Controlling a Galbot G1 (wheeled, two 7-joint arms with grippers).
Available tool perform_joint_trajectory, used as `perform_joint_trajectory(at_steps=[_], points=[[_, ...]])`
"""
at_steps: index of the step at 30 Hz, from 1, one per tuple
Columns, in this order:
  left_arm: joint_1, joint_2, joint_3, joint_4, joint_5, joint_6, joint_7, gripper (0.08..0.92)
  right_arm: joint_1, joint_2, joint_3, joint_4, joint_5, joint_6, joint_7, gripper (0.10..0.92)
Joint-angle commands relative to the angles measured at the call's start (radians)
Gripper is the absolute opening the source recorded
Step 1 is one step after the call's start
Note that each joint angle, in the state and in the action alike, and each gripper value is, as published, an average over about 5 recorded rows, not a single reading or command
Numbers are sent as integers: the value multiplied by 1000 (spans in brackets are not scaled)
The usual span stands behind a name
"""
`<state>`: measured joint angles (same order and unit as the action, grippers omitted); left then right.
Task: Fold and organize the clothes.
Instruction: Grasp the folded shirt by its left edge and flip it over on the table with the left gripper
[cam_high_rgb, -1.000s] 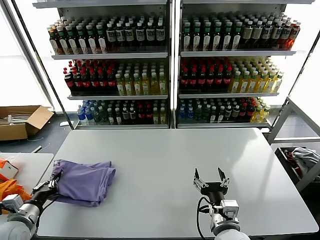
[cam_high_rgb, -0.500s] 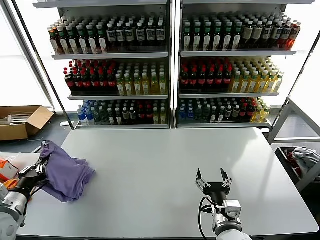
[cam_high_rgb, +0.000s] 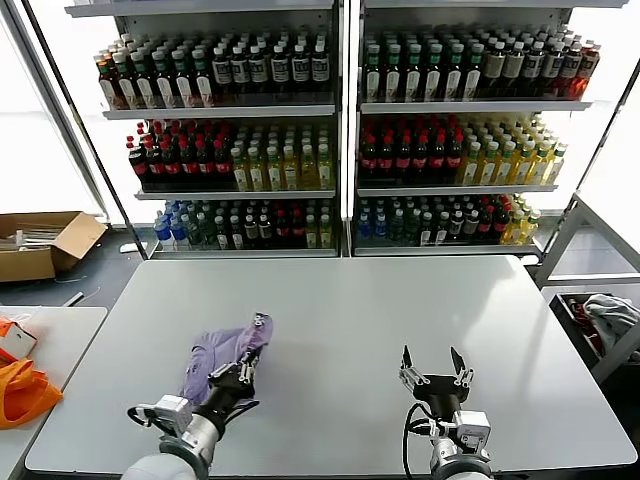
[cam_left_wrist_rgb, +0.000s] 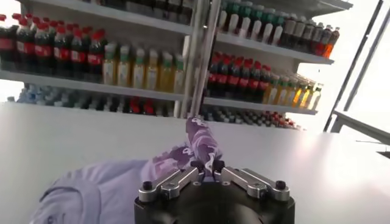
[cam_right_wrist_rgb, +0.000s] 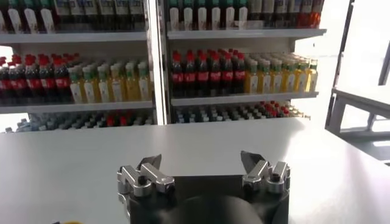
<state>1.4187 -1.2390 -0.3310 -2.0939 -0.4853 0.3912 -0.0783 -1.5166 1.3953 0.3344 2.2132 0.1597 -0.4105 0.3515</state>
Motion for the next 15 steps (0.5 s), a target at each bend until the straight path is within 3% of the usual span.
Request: perform_joint_trajectory(at_steps=[1,4,9,15], points=[[-136,-136,261,192,122,-55,0,124,-24,19,-12,-18,-25,-5,-3,823],[-142,-150,265,198,92,-87,2,146,-16,19,-25,-25,-31,-8,-2,823],[-146,-153,268,153,11,-124,8,276,6,20,-43,-33,-15,-21,3,823],[-136,-99,194,91,58,-114,-12,449,56,-4,-81,-59,161,-51,30,823]])
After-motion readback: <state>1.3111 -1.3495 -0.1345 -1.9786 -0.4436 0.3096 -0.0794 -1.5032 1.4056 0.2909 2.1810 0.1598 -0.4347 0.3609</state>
